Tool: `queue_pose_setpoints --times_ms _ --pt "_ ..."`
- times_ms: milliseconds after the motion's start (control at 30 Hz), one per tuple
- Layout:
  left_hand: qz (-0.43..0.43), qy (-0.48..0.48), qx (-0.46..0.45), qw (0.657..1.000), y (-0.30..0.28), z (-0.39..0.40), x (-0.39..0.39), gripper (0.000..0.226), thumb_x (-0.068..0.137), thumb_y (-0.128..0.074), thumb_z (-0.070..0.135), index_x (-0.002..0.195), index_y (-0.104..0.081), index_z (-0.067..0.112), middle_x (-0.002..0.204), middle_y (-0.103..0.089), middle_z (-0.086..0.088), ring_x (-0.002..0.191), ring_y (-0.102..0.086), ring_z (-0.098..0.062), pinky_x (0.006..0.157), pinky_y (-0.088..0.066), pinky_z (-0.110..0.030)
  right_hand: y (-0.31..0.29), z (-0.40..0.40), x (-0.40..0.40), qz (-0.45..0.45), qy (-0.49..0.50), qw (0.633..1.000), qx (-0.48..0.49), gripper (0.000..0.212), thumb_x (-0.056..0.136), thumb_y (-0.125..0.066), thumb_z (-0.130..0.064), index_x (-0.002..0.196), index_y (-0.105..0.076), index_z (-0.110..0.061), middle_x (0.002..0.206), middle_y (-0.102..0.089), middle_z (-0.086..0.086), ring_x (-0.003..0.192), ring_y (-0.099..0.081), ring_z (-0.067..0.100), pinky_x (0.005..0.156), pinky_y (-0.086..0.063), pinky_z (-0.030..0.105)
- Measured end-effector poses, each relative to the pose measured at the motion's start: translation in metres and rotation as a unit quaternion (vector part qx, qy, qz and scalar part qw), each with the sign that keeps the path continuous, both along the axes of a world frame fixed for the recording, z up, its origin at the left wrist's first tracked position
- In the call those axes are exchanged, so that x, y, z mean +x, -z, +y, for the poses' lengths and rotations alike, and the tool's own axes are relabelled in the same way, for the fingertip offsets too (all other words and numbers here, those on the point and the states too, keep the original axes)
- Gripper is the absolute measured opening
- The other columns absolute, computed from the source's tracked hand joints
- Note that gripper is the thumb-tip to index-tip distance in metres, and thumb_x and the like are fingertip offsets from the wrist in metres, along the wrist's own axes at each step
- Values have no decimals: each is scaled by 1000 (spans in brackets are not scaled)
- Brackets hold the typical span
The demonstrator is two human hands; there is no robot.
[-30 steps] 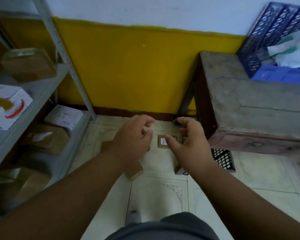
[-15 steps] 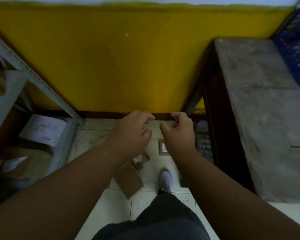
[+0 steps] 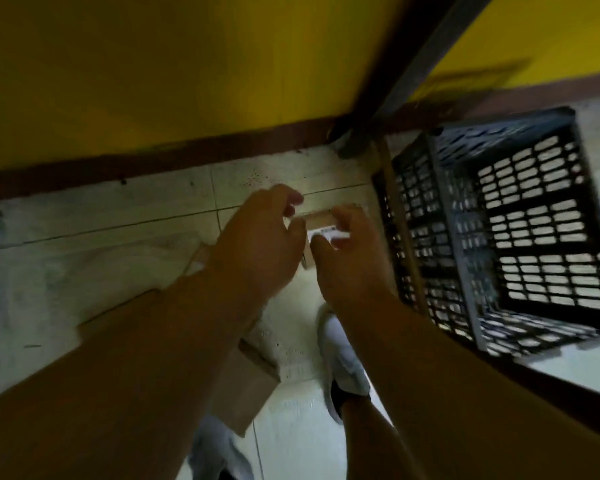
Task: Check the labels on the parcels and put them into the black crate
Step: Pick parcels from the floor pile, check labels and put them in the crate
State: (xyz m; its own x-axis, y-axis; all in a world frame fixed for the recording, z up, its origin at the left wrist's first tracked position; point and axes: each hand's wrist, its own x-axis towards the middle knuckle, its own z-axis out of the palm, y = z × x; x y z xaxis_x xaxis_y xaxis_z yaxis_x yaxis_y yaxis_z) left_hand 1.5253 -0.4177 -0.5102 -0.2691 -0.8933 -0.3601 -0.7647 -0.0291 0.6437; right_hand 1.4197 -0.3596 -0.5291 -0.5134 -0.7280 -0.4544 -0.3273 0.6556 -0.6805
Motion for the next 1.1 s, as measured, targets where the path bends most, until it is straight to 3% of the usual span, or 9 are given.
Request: queue_pose_setpoints --times_ms 100,233,333,433,600,700,800,967,1100 --pt "-9 51 26 998 86 0 -9 33 97 -57 23 130 -53 29 123 -58 5 95 -51 -3 67 -30 -8 83 -6 -11 -19 29 998 44 45 92 -65 -18 134 -51 -24 128 -57 -5 107 -58 12 89 -54 32" --pt "-11 35 35 999 177 -16 -22 32 97 -56 23 130 -54 25 123 -58 2 97 -53 -7 62 -31 -9 178 -16 -32 -34 65 995 72 47 92 -65 -15 137 -50 -20 92 -50 -18 86 -55 3 76 -47 19" --pt "-23 82 30 996 245 -29 -43 34 97 -56 23 131 -54 23 126 -55 -1 107 -58 -15 70 -37 -13 244 -19 -47 -30 65 993 94 54 90 -67 -21 141 -48 -24 116 -55 -5 108 -58 18 90 -53 34" --pt "-96 198 34 975 308 -49 -74 55 94 -61 26 146 -41 22 145 -40 -7 128 -47 -25 96 -44 -33 292 -18 -60 31 62 979 190 62 92 -64 -32 147 -36 -30 150 -29 12 125 -47 30 98 -48 38" --pt "-215 254 113 936 372 -62 -103 81 96 -56 40 158 -7 21 159 -25 -16 143 -29 -37 113 -33 -48 345 -22 -71 -153 204 949 187 60 87 -70 -34 141 -45 -26 139 -50 11 123 -52 32 101 -49 49" --pt "-231 200 112 946 368 -63 -104 65 94 -55 50 147 -34 17 134 -50 -18 117 -55 -35 88 -51 -41 345 -31 -81 -175 235 939 179 47 92 -66 -28 135 -48 -23 129 -59 8 109 -60 26 82 -57 39" --pt "-124 39 191 973 346 -70 -91 48 94 -54 51 127 -48 16 111 -60 -4 90 -62 -23 66 -52 -31 328 -42 -80 -118 246 950 150 49 89 -71 -29 125 -41 -16 120 -60 9 83 -59 18 53 -48 25" --pt "7 -169 147 975 265 -78 -53 44 89 -51 65 107 -49 25 85 -55 12 73 -58 -7 56 -47 -24 247 -86 -59 -78 239 966 64 75 84 -70 -54 142 -34 -23 127 -58 5 96 -66 23 72 -61 39" --pt "52 -252 46 965 172 -75 -17 40 89 -51 65 101 -49 27 79 -56 14 67 -59 1 47 -43 -13 161 -120 -23 -58 125 990 8 59 82 -58 -69 120 -47 -26 112 -64 1 87 -69 19 70 -62 40"
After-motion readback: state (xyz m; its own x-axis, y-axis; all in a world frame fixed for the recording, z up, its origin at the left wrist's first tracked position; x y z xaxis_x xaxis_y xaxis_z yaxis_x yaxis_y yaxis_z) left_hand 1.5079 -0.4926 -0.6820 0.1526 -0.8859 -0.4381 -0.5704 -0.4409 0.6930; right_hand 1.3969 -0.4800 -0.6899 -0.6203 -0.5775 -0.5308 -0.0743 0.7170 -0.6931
